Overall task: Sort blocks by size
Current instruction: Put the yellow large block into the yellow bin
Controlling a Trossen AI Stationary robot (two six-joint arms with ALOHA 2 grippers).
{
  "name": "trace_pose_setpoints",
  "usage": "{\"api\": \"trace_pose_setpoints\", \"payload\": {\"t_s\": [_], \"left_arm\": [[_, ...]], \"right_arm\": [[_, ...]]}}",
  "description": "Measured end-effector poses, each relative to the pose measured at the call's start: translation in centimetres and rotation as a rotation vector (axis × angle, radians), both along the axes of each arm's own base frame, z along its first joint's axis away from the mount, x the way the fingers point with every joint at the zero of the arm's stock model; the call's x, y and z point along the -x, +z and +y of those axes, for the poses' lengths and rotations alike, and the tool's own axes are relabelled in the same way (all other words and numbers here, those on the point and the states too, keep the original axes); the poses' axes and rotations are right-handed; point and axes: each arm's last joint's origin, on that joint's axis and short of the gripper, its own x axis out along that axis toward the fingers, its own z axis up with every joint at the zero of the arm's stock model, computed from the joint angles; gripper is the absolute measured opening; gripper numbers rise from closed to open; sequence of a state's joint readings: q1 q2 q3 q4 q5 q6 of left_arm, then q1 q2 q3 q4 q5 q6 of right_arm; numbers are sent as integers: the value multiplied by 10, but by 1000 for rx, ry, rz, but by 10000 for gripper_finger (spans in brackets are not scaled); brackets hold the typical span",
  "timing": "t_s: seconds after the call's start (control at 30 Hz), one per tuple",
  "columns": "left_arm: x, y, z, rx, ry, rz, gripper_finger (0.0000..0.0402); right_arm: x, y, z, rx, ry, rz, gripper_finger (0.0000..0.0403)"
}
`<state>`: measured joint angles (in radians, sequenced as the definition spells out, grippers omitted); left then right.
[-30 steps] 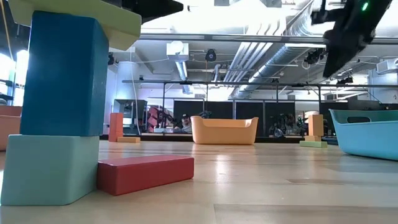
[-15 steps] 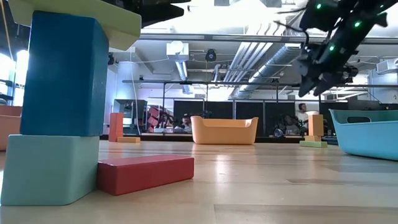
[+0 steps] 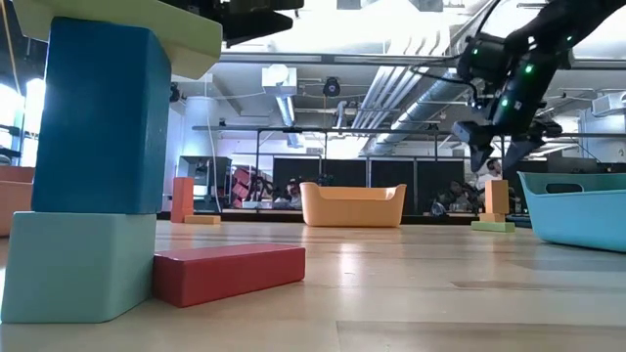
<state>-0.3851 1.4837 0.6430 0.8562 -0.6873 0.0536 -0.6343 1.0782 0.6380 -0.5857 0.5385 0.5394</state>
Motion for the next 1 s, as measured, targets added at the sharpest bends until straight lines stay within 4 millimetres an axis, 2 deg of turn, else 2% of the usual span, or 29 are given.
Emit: {"api": "trace_pose_setpoints", "payload": {"t_s": [0.37,0.63,0.77,1.0], "left_arm": [[0,0,-1,22,-12,-6,197],[0,-3,-1,31,-13,12,197],[0,-3,-1,38,-13,11,197],[0,-3,-1,42,-13,10,197]], "right_arm": [[-8,-26,-15,-121,-22,52,319],[-14,-33,-20,-126,-11,47,311],[-15,-34,-21,-127,-10,48,281],[-15,-34,-21,-125,-1,55,180]]}}
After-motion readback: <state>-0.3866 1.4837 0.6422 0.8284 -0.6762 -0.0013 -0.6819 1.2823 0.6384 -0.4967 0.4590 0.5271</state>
